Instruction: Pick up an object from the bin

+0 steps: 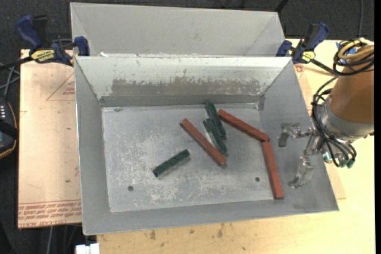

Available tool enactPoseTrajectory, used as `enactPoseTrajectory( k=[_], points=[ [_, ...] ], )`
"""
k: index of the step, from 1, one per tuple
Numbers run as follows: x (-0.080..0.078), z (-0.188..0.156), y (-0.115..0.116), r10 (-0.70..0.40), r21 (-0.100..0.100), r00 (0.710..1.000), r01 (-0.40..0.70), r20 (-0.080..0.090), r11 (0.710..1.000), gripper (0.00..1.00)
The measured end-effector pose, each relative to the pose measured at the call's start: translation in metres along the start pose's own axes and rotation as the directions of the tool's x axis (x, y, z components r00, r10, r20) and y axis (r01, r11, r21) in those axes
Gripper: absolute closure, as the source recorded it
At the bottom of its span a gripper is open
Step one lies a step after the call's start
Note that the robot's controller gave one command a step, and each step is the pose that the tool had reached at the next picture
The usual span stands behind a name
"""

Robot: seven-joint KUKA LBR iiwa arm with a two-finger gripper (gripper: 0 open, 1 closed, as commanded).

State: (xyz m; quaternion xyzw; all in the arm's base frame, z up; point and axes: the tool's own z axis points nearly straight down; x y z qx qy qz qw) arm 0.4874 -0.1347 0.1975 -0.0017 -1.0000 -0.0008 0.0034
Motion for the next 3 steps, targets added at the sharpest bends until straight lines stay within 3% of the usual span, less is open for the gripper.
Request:
enactPoseTrajectory(
  k=[1,2,3],
  points=[
    [-0.002,-0.004,0.001,-0.003,0.001,1.000,0.003,0.008,1.000,0.00],
    [-0.035,0.050,0.008,-0.004,0.003,1.000,0.004,0.013,1.000,0.00],
    [-0.053,0.074,0.012,0.061,0.000,0.998,-0.061,0.007,0.998,0.00]
  ],
)
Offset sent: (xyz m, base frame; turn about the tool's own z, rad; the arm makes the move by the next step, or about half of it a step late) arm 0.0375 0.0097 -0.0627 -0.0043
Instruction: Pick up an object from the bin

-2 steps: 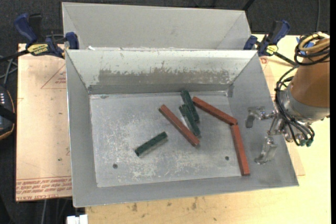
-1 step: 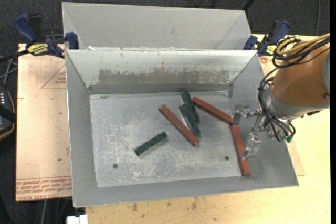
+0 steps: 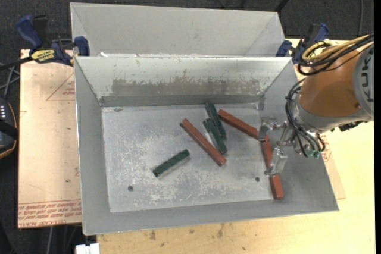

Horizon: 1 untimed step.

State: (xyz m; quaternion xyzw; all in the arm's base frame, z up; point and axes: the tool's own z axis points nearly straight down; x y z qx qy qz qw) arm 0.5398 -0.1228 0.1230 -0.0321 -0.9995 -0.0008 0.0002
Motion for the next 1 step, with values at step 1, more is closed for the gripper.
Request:
enactPoseTrajectory(
  k=[1],
  points=[
    [-0.0273,0.0434,0.0138,-0.081,0.002,0.997,0.081,0.008,0.997,0.00]
  ],
)
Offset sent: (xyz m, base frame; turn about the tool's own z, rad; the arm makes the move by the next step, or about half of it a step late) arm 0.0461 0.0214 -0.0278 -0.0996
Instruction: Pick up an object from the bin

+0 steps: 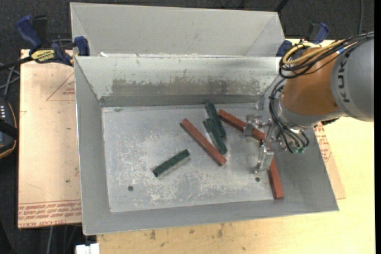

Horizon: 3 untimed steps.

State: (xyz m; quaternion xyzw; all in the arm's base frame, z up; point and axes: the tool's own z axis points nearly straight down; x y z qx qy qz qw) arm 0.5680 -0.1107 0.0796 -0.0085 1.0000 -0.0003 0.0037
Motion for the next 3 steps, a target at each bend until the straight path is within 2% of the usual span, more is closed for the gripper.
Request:
enactPoseTrajectory(
  k=[1,2,3],
  points=[
    [-0.009,0.009,0.004,-0.014,-0.001,1.000,0.014,-0.003,1.000,0.00],
    [-0.056,-0.003,0.005,-0.055,-0.001,0.999,0.055,-0.004,0.999,0.00],
    [-0.076,0.004,-0.021,0.111,0.000,0.994,-0.111,-0.003,0.994,1.00]
  ],
)
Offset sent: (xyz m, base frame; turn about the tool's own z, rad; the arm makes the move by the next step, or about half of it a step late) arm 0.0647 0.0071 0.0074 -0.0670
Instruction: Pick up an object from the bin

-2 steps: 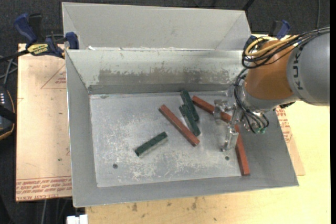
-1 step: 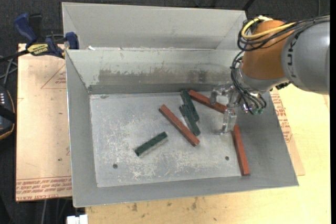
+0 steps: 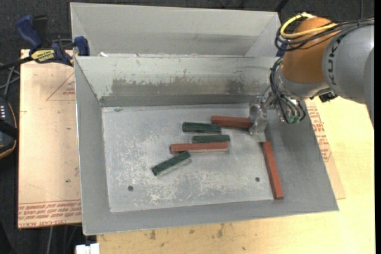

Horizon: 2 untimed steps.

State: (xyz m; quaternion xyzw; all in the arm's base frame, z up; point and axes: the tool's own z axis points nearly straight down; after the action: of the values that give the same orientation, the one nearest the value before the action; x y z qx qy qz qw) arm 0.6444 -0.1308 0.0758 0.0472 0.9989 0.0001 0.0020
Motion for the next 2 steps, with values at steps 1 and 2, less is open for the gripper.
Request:
enactPoseTrajectory(
  k=[1,2],
  points=[
    [0.000,0.000,0.000,0.000,0.000,1.000,0.000,0.000,1.000,1.00],
    [0.017,0.002,0.019,-0.036,0.001,0.999,0.036,0.001,0.999,1.00]
  ],
)
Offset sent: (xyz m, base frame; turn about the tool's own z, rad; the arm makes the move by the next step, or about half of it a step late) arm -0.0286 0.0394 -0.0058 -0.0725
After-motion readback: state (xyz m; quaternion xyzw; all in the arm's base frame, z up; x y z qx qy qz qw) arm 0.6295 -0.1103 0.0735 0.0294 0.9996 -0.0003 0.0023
